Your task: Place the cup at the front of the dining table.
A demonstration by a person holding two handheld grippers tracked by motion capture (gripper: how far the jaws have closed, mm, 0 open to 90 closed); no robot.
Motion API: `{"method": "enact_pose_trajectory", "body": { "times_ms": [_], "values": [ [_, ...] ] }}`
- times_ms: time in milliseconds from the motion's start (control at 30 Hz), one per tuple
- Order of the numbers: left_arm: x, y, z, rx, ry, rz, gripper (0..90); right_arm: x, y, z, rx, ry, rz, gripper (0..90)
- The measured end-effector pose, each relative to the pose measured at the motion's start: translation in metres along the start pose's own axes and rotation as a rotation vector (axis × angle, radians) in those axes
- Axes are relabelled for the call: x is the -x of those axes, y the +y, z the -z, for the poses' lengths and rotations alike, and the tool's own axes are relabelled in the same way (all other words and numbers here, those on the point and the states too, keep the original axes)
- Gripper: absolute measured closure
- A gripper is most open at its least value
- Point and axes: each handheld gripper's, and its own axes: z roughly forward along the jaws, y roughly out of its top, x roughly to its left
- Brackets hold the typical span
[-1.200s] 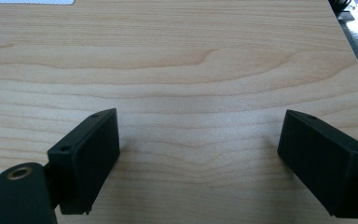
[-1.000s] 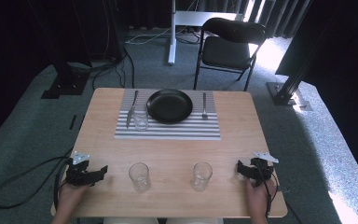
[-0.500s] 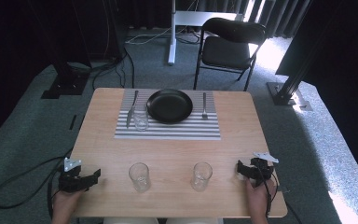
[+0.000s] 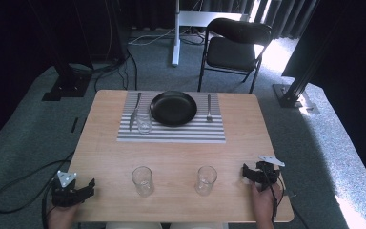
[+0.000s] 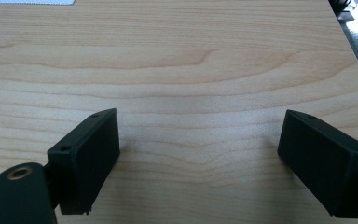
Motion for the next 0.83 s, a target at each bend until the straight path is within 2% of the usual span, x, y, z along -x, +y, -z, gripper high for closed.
{"method": "enact_pose_trajectory", "body": {
  "times_ms": [233, 600, 833],
  "values": [
    [-0.0039, -0.0043, 0.0065, 0.009, -0.038, 0.039, 17.3, 0.0, 0.0, 0.0, 0.0, 0.0, 0.0, 12.1],
    [-0.0014, -0.0027, 0.0055, 0.004, -0.052, 0.038, 17.4, 0.0, 0.0, 0.0, 0.0, 0.0, 0.0, 12.1],
    [-0.0011, -0.0033, 0.0021, -0.023, -0.057, 0.041, 17.4, 0.0, 0.0001, 0.0, 0.0, 0.0, 0.0, 12.1]
  ]
}}
